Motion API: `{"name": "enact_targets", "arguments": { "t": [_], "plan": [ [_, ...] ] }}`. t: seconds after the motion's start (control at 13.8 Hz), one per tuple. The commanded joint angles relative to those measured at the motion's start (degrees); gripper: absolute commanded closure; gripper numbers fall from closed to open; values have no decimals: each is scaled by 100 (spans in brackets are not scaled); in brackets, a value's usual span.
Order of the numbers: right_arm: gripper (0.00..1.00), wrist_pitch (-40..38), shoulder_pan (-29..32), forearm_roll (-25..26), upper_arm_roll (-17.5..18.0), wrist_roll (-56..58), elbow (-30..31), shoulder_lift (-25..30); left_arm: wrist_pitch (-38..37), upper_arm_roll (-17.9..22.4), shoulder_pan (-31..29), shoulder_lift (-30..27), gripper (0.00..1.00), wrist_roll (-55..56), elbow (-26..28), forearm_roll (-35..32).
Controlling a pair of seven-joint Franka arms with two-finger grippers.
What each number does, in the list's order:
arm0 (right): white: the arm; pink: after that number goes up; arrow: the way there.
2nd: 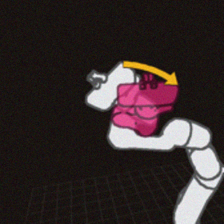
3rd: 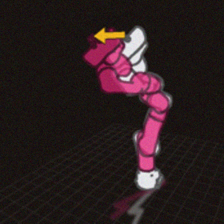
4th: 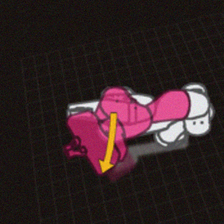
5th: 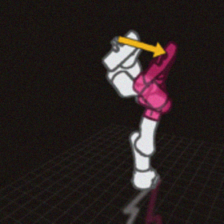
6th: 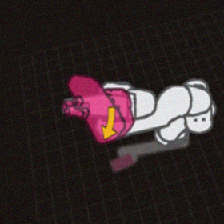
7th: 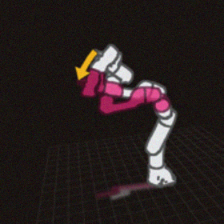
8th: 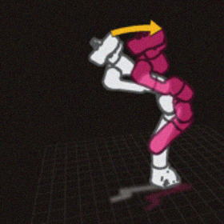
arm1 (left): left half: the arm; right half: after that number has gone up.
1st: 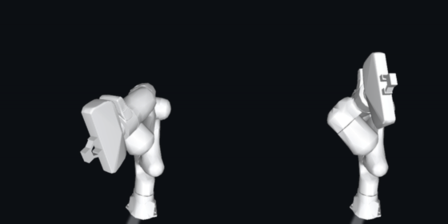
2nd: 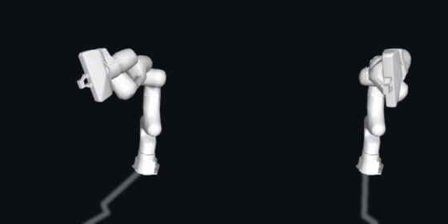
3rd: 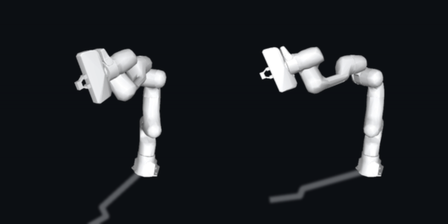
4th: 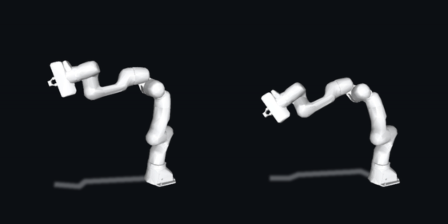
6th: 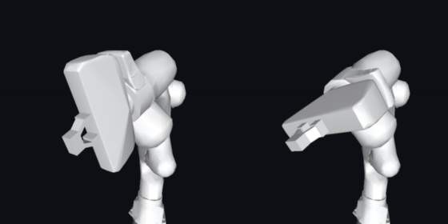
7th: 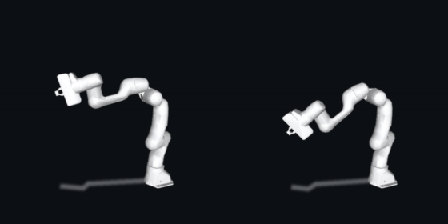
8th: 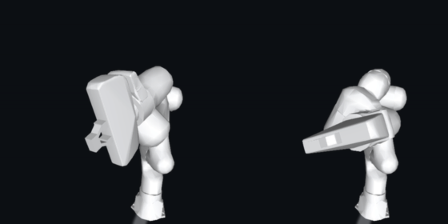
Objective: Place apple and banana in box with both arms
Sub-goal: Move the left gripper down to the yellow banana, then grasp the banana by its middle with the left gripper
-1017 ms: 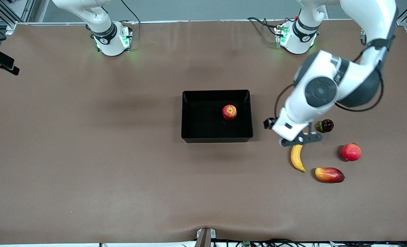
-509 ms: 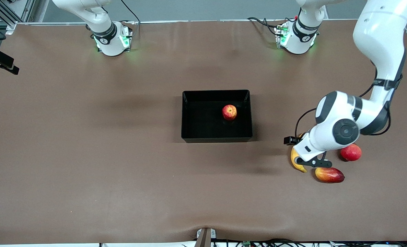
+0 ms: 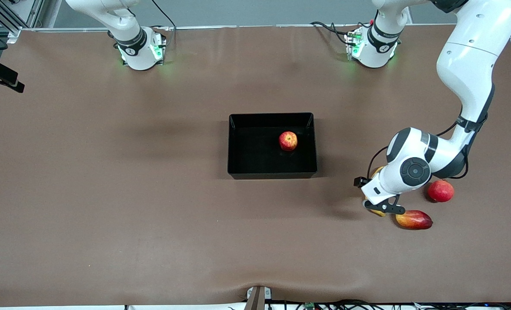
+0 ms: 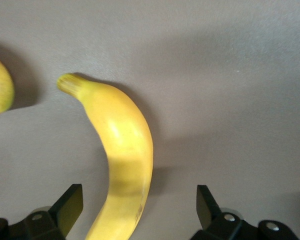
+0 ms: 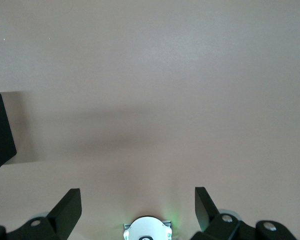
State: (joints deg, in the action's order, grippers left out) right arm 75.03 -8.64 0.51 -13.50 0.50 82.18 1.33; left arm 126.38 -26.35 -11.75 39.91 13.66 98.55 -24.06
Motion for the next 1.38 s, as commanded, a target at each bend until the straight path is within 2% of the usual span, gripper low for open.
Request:
{"name": "enact_targets", "arguments": {
  "t": [0.0,0.15,0.22,0.44,0.58,0.94,1.16,1.31],
  "plan": [
    [0,-58,2,37,-74,47,-35,8,272,-46,-90,16,16,40,208,-379],
    [0,-67,29,37,-74,47,-35,8,317,-55,-117,16,66,163,279,-451],
    [0,-67,29,37,-91,47,-35,-1,317,-55,-117,-1,99,181,296,-451],
    [0,-67,55,28,-91,47,-26,-1,265,-98,-73,-176,100,269,332,-451],
    [0,-67,64,28,-91,47,-26,-1,-23,-221,-21,-579,100,269,288,-364],
    [0,-58,73,28,-91,47,-35,-1,-1631,-1388,-3,-924,100,1286,-484,-170],
    [0,-67,55,28,-91,47,-26,-1,-1862,-2039,24,-915,100,1763,-749,-46],
    [0,-67,55,28,-91,47,-26,-1,-1862,-2208,277,-863,100,1999,-889,102]
  ]
}}
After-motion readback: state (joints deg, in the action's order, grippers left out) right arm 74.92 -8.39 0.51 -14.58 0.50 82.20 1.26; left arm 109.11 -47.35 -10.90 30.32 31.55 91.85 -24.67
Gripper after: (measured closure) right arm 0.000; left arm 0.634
